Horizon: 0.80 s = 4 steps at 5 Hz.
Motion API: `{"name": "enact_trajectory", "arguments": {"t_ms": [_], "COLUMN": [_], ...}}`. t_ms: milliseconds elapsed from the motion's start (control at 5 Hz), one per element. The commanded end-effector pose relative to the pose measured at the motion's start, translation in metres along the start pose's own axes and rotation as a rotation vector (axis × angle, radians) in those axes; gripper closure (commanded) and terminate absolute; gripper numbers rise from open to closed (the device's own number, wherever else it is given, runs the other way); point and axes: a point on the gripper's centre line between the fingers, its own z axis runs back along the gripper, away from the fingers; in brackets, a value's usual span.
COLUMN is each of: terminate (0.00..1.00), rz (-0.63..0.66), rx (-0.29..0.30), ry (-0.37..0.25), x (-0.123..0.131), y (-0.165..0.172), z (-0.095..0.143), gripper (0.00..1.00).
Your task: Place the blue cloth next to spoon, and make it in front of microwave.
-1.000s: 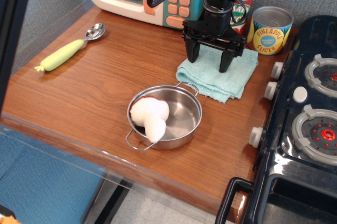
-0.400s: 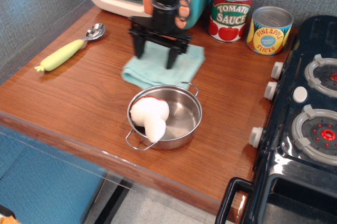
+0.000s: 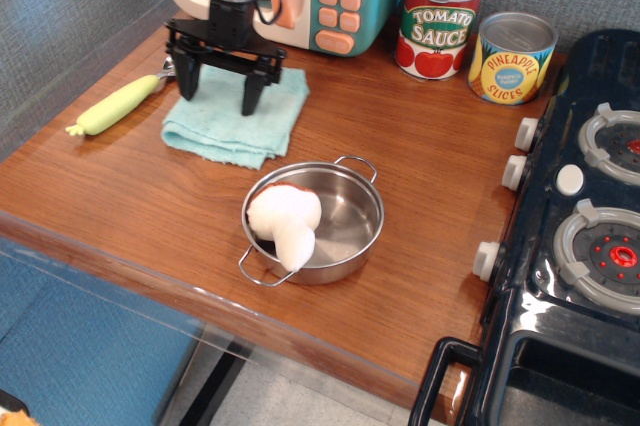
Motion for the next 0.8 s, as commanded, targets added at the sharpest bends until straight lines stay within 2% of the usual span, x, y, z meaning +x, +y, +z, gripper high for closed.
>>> {"name": "enact_trajectory", "arguments": {"t_ms": [0,200,400,600], "terminate": [0.00,0.00,0.00,0.00], "rz": [0.033,-0.001,-0.021,-0.019], "rx": [-0.018,-0.021,-0.021,-0.020], "ry": [-0.011,-0.066,-0.186,-0.302], "x": [0.006,0.013,0.026,0.027], "y": [0.016,0.011,0.007,0.006], "z": [0.004,0.019,0.062,0.105], "gripper": [0.00,0.00,0.00,0.00]}}
